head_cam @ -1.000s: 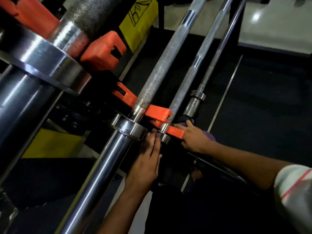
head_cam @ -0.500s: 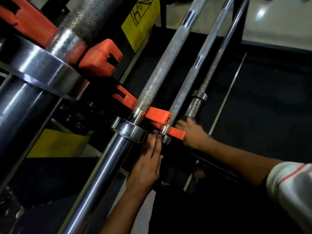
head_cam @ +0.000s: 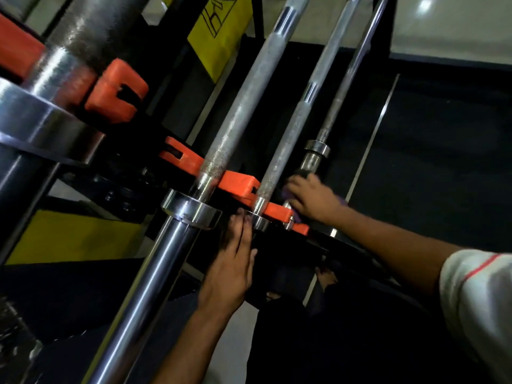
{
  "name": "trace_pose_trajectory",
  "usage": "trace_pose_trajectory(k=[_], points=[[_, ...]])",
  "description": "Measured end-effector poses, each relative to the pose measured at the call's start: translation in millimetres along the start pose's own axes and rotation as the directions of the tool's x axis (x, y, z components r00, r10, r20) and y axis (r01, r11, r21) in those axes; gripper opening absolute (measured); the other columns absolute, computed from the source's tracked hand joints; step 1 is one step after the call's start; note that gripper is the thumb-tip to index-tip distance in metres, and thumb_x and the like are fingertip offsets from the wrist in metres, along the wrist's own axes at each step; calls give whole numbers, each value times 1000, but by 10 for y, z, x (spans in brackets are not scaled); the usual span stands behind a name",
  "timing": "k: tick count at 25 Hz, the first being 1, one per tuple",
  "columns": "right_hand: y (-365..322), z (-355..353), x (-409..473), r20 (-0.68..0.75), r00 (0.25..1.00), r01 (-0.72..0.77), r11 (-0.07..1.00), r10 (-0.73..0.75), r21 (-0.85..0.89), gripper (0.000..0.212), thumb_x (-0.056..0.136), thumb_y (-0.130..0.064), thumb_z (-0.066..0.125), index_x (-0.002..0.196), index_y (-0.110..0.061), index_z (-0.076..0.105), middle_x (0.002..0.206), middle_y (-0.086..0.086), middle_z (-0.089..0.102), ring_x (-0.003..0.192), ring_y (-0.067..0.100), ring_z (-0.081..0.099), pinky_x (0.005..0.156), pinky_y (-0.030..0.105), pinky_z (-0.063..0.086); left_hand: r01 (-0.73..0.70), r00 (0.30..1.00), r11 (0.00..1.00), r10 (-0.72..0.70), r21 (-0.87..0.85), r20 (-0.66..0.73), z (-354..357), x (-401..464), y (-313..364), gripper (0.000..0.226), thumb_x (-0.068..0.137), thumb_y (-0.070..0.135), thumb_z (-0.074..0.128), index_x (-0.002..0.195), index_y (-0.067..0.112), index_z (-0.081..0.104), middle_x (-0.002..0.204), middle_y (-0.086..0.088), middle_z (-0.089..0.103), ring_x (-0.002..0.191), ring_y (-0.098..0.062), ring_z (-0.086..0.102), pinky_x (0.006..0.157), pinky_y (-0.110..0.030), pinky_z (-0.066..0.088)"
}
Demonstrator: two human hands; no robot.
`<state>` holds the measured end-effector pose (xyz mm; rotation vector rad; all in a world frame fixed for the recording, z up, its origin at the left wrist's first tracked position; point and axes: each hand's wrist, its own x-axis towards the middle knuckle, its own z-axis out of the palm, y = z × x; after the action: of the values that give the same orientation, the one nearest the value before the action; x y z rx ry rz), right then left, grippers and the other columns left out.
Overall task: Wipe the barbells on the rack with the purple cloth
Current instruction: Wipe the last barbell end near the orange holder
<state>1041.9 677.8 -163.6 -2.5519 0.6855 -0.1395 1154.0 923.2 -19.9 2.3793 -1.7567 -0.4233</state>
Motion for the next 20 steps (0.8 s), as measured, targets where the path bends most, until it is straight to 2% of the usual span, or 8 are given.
trace_pose_trajectory(k=[3,6,8,10,11,14,16,20], points=[[-179,53,-389,104,983,124,966,-151,227,44,99,-38,53,142,-30,50,152,-8,43,118,20,47,96,35,46,-103,995,995,103,15,-13,-119,60,128,62,104,23,36,159,11,13,168,1,-3,155,-19,4,122,-41,24],[-39,-161,-639,-28,999,-6,827,26,562,34,100,-34,59,133,-25,59,132,-9,62,119,5,57,101,23,45,-336,941,941,337,-33,22,-253,522,450,71,93,-1,48,158,8,21,168,-3,8,154,-20,10,120,-39,27],[129,-252,-812,24,912,-223,446,409,867,26,103,-25,57,126,-16,63,115,-5,70,107,5,65,91,17,50,-346,937,935,348,-75,20,-265,999,634,77,87,-7,48,157,5,20,167,-8,10,155,-22,9,123,-41,21],[272,-236,-890,247,689,-177,-171,681,969,31,105,-23,51,127,-6,62,116,9,71,110,16,67,94,24,53,-257,966,965,258,-60,16,-211,1536,672,77,88,-5,47,158,5,17,167,-10,9,155,-22,7,124,-43,18],[331,-210,-878,348,578,-94,-363,738,927,35,104,-26,50,129,-5,62,122,15,69,114,22,66,101,32,52,-209,978,977,210,-36,16,-165,1765,643,74,91,-3,45,158,6,16,167,-10,7,155,-21,5,124,-42,18],[374,-93,-617,457,381,-182,-419,804,889,39,104,-38,47,125,-10,64,106,6,70,97,19,66,94,40,53,-162,987,987,162,3,-16,-33,2155,512,69,93,-4,39,158,4,17,167,-11,8,155,-23,7,124,-39,16],[299,-8,-301,522,421,-182,-494,742,850,33,103,-43,45,114,-17,63,92,-2,65,81,14,62,77,34,52,-157,986,987,158,19,-45,30,2242,479,72,89,-7,38,158,5,18,168,-9,8,154,-23,7,125,-28,10],[185,114,338,530,573,-40,-624,625,780,37,101,-42,47,90,-12,67,77,3,69,67,16,66,68,30,53,-186,979,982,189,41,-81,23,2230,506,69,91,7,27,159,7,15,168,-7,5,155,-20,4,121,-19,7]])
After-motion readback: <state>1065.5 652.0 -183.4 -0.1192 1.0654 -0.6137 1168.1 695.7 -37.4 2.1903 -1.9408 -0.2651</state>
